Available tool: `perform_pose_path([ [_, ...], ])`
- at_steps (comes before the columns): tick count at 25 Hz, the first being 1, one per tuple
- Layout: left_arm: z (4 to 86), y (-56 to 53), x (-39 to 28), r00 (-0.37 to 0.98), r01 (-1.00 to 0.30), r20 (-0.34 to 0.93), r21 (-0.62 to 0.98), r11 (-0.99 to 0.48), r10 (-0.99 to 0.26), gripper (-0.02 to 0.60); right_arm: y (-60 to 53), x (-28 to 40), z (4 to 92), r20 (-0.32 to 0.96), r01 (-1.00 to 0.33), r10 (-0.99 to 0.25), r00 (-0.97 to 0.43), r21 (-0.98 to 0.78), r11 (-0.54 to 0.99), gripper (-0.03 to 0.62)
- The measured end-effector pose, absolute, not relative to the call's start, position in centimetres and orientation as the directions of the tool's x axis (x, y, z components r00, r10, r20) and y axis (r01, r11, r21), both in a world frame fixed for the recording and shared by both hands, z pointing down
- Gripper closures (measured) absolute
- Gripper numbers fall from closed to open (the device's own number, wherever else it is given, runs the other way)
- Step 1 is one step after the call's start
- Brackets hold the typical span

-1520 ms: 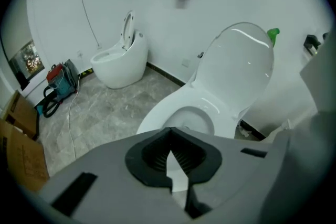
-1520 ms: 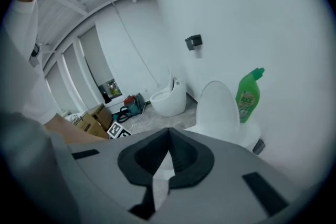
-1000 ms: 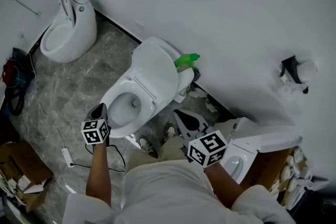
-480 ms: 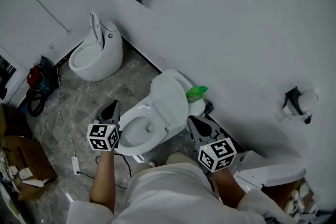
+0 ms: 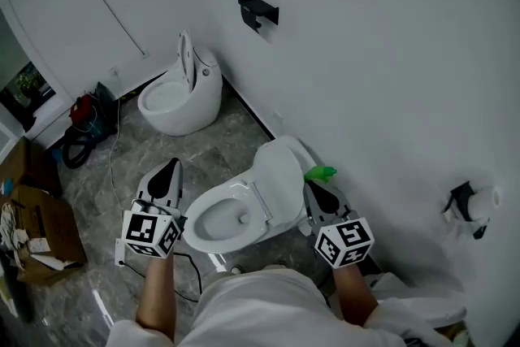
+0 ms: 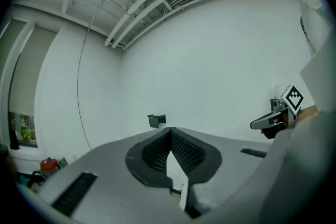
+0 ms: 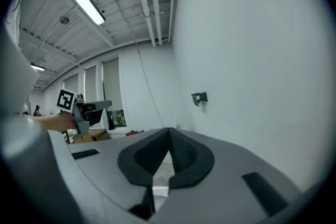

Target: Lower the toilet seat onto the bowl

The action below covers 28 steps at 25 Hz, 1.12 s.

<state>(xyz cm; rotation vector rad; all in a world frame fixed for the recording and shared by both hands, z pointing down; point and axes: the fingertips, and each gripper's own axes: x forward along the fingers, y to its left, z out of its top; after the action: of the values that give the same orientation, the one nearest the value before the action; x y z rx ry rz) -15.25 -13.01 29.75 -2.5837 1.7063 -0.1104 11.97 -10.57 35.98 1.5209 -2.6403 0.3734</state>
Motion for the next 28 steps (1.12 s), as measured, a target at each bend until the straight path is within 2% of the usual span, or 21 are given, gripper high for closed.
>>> perform_pose_path([
  [5, 26.7, -11.4, -15.9, 0.407, -0.906, 0.017, -0.124, -0.406, -0.913, 0.575, -11.1, 12.3, 35.2, 0.164, -0.860, -0.849, -0.503, -0.195, 0.472, 0.596],
  [11, 24.2, -8.9, -17.4, 0.368, -0.921, -0.035, -0.153, -0.359, -0.929, 0.575, -11.7, 14.0, 33.3, 0.132, -0.874, -0.868, -0.479, -0.158, 0.459, 0.595],
  [17, 24.1, -6.4, -19.4, 0.316, -0.938, -0.028, -0.162, -0.308, -0.948, 0.575, -10.7, 16.5, 32.8, 0.139, -0.899, -0.889, -0.436, -0.116, 0.422, 0.595],
  [28, 25.6, -2.4, -21.5, 0.222, -0.975, -0.045, -0.043, -0.220, -0.974, 0.575, -8.8, 17.0, 32.5, 0.158, -0.922, -0.909, -0.385, -0.107, 0.372, 0.597],
])
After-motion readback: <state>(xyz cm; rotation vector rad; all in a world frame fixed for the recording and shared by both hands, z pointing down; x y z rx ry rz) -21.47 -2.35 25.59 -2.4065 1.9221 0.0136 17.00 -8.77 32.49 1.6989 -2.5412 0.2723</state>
